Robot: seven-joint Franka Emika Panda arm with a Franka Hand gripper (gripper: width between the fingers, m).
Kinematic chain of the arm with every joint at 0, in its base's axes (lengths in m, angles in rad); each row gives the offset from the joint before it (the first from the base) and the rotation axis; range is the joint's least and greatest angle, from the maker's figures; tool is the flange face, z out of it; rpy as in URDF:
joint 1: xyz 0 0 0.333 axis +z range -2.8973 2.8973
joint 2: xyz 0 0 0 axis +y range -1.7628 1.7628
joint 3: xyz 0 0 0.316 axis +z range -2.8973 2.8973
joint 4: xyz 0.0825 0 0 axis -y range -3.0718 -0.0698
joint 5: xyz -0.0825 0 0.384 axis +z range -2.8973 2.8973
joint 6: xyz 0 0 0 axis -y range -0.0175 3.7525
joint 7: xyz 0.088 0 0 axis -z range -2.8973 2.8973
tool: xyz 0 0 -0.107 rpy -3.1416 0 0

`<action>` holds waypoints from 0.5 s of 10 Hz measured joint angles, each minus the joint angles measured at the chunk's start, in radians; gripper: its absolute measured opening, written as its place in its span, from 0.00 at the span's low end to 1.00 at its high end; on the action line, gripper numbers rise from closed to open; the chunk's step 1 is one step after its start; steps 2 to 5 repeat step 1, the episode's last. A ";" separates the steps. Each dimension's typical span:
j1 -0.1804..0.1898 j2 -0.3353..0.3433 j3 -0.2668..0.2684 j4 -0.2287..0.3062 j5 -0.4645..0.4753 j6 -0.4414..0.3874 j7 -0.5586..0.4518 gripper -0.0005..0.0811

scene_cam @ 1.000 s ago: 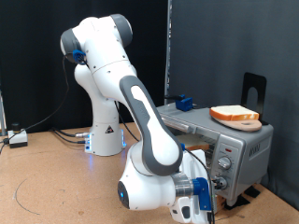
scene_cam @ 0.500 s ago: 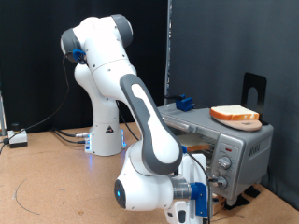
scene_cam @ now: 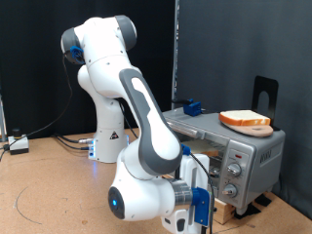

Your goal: Make a piece of toast with the oven

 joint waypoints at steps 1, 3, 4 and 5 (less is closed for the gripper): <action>-0.011 -0.005 -0.009 0.023 -0.018 -0.036 0.021 0.99; -0.011 -0.005 -0.009 0.023 -0.018 -0.036 0.021 0.99; -0.011 -0.005 -0.009 0.023 -0.018 -0.036 0.021 0.99; -0.011 -0.005 -0.009 0.023 -0.018 -0.036 0.021 0.99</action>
